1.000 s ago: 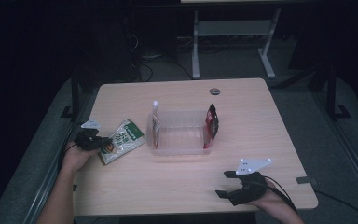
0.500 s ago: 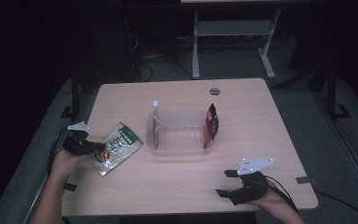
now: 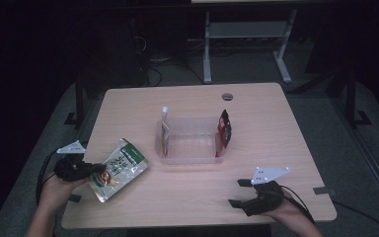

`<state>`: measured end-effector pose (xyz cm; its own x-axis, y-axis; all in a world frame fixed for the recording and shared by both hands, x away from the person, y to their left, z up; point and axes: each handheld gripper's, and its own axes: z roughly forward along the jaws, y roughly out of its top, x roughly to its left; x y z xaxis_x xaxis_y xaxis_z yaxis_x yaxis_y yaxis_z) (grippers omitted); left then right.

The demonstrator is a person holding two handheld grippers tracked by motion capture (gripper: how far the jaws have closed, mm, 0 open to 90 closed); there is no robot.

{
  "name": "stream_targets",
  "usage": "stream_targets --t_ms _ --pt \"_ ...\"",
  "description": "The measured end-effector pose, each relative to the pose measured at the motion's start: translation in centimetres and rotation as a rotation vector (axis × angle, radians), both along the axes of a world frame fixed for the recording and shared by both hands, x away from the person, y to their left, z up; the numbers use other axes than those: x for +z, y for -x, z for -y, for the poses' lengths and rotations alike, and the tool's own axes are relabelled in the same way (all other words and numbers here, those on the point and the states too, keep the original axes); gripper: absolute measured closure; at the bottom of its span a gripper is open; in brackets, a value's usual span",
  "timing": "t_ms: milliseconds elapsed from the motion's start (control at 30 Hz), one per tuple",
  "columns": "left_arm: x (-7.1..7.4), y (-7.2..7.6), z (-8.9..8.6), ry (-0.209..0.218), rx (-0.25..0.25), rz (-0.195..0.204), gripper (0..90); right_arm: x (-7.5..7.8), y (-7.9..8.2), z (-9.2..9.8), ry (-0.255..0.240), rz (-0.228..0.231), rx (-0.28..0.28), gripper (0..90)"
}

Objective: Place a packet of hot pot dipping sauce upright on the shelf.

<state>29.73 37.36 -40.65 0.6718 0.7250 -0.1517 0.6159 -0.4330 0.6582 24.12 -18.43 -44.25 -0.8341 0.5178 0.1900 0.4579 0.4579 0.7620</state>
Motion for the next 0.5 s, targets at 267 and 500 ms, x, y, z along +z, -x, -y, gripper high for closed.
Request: stream_targets --t_ms 267,500 --pt "0.4 3.3 1.6 0.027 -0.064 0.013 90.0 0.3 -0.6 0.1 0.006 -0.025 -0.024 22.5" --pt "0.6 4.6 4.3 0.054 -0.154 0.018 90.0 1.1 -1.1 -0.2 -0.012 -0.049 -0.018 19.3"
